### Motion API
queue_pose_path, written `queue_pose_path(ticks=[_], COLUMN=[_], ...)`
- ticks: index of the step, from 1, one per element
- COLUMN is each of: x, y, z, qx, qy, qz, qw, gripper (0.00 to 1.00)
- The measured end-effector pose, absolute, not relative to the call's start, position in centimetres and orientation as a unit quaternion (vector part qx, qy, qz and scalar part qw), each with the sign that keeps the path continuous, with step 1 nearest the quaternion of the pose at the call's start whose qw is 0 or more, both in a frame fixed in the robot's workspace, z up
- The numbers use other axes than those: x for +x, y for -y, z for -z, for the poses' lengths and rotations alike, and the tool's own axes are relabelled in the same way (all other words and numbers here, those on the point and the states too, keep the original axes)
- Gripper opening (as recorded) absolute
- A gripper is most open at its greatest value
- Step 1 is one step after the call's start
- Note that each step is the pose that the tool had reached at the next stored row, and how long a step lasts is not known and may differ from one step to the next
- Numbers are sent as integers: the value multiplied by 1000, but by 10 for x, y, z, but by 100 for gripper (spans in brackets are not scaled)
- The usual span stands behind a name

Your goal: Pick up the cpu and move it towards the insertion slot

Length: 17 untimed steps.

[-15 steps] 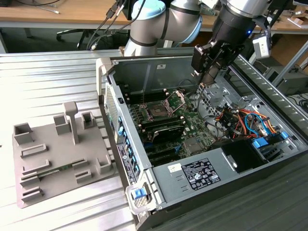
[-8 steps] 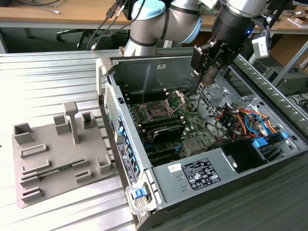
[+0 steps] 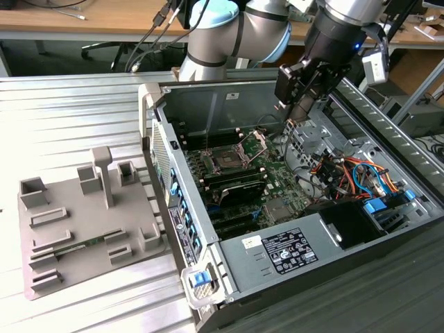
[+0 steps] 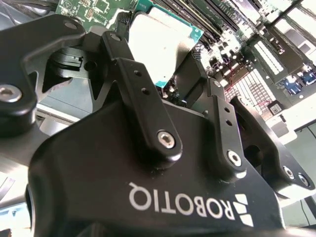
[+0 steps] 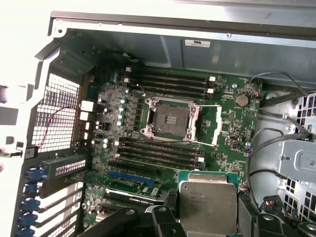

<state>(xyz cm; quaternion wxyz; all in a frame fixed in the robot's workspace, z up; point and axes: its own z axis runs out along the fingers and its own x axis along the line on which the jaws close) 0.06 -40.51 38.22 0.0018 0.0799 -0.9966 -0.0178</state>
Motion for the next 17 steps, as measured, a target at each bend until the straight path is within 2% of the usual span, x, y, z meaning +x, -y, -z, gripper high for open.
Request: queue_pose_path(ticks=[17], x=[2], y=[402], z=[-380], qx=[80], qy=[997], qz=[18], qw=[2], gripper=[55])
